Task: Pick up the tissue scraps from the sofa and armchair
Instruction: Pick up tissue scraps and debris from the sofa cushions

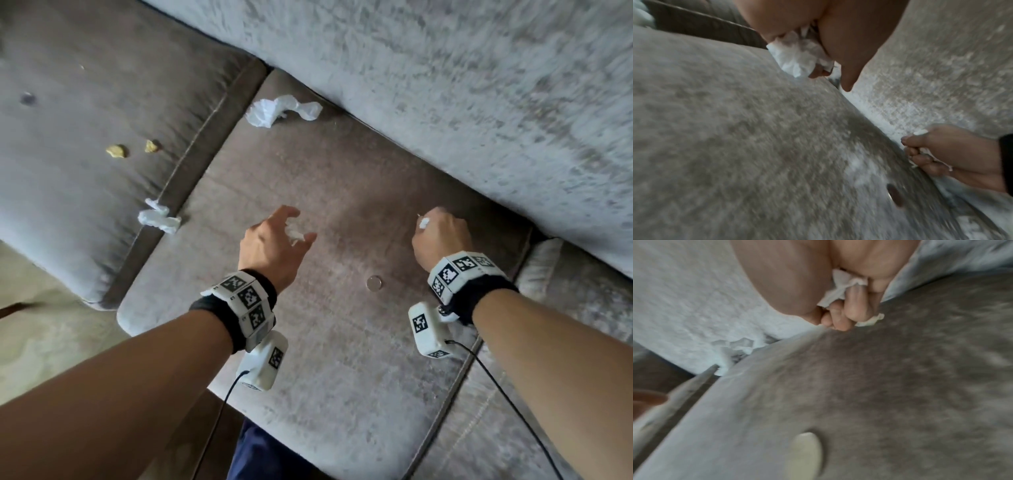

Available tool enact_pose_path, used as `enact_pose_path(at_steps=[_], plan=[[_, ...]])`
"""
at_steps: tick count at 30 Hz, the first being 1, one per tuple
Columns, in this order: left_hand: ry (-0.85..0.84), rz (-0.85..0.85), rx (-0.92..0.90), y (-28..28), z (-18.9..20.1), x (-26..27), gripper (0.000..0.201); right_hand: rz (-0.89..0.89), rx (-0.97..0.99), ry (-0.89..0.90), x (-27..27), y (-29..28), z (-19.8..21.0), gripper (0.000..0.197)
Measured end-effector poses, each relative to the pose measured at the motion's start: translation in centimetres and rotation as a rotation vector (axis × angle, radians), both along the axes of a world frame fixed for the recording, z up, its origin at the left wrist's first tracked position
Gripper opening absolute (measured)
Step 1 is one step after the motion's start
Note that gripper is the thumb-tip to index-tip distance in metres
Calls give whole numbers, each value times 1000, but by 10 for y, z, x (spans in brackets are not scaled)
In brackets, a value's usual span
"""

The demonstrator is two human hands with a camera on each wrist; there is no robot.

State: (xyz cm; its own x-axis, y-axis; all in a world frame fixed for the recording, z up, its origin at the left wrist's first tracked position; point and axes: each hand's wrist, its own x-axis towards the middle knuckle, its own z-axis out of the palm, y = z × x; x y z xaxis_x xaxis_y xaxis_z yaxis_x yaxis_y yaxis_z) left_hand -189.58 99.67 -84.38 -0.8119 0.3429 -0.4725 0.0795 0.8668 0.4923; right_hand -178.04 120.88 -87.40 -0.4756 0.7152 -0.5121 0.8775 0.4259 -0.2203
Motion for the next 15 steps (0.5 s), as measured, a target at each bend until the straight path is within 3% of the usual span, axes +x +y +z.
enact_pose_path(at_steps=[8, 15], plan=[[67, 168, -95, -81, 3, -81, 41, 260, -95, 109, -84, -82, 37, 16], [40, 116, -314, -147, -19, -129, 40, 316, -109, 180, -133, -115, 40, 16]])
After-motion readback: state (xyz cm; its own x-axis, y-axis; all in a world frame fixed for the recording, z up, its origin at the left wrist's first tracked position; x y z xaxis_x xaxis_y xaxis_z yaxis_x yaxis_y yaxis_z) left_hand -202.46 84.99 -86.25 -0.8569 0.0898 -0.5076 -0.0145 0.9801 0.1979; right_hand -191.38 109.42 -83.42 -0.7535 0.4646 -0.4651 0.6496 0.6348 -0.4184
